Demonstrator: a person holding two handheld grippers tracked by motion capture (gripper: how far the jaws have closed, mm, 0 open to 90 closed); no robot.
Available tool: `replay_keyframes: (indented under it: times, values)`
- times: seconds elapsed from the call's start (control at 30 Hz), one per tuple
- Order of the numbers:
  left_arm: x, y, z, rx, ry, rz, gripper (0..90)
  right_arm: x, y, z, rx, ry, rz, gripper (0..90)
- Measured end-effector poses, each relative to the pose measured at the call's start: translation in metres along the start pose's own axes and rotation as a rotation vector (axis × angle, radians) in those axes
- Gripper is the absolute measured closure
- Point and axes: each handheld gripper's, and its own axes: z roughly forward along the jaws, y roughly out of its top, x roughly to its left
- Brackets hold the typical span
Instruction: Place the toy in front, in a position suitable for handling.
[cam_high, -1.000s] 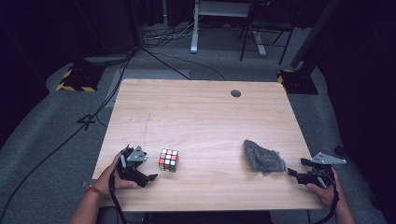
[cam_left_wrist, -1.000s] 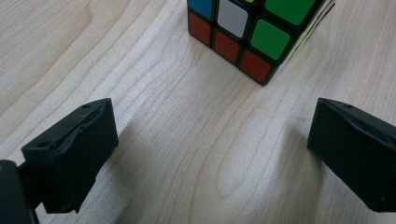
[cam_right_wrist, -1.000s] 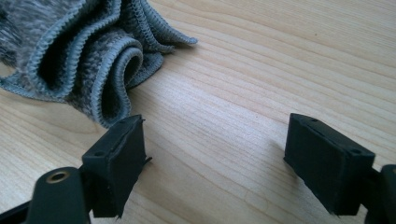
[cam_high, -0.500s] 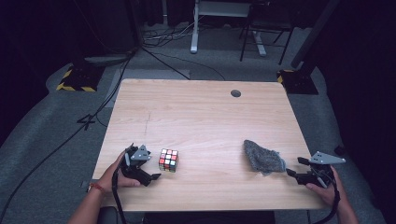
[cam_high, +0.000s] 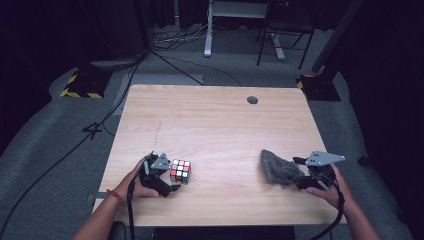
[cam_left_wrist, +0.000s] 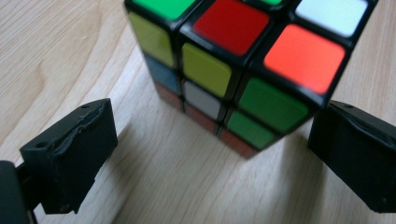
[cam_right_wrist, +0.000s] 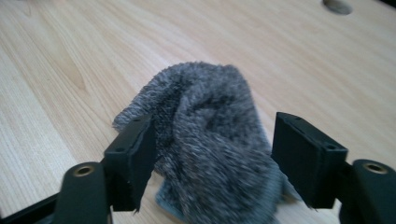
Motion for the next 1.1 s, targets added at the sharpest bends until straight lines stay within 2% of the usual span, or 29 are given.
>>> replay_keyframes:
  times: [0.03, 0.1, 0.2, 0.3, 0.33, 0.4, 0.43, 0.5, 0.57, 0.6, 0.67, 0.73, 0.83, 1.0, 1.1]
  values:
    - [0.0, 0.0, 0.0, 0.0, 0.0, 0.0, 1.7, 0.0, 0.0, 0.0, 0.0, 0.0, 0.0, 33.4]
    - [-0.001, 0.003, 0.003, -0.001, -0.007, 0.004, 1.7, 0.001, -0.002, 0.015, 0.036, 0.028, -0.009, 36.8]
    - [-0.002, 0.004, 0.004, -0.001, -0.009, 0.006, 1.7, 0.001, -0.005, 0.024, 0.058, 0.041, -0.006, 38.4]
    - [-0.002, 0.007, 0.006, -0.001, -0.011, 0.007, 1.6, -0.001, -0.01, 0.036, 0.091, 0.027, -0.01, 40.2]
    - [-0.002, 0.008, 0.007, 0.001, -0.011, 0.011, 1.6, -0.003, -0.013, 0.038, 0.087, 0.04, 0.012, 42.0]
    - [-0.002, 0.01, 0.009, 0.0, -0.014, 0.013, 1.7, -0.005, -0.017, 0.042, 0.101, 0.033, 0.007, 46.4]
    - [-0.003, 0.012, 0.011, -0.001, -0.018, 0.016, 1.7, -0.007, -0.02, 0.044, 0.091, 0.041, 0.026, 51.7]
    - [-0.003, 0.014, 0.013, 0.0, -0.02, 0.02, 1.6, -0.008, -0.021, 0.044, 0.089, 0.048, 0.032, 54.4]
    - [-0.004, 0.017, 0.015, -0.005, -0.022, 0.022, 2.9, -0.009, -0.025, 0.044, 0.074, 0.05, 0.046, 64.2]
    - [-0.004, 0.017, 0.015, -0.008, -0.023, 0.025, 3.7, -0.01, -0.026, 0.044, 0.073, 0.05, 0.043, 65.7]
    - [-0.004, 0.017, 0.014, -0.016, -0.027, 0.031, 5.4, -0.01, -0.026, 0.044, 0.07, 0.049, 0.04, 66.9]
    - [-0.002, 0.015, 0.012, -0.038, -0.03, 0.012, 14.5, -0.01, -0.028, 0.043, 0.062, 0.05, 0.047, 67.1]
    - [-0.003, 0.014, 0.01, -0.043, -0.02, 0.002, 14.7, -0.009, -0.029, 0.043, 0.054, 0.047, 0.047, 66.9]
    - [-0.004, 0.016, 0.007, -0.048, -0.058, 0.02, 15.2, -0.009, -0.031, 0.042, 0.046, 0.05, 0.048, 65.9]
    - [-0.007, 0.017, 0.004, -0.048, -0.061, 0.037, 15.4, -0.009, -0.031, 0.042, 0.045, 0.047, 0.048, 65.5]
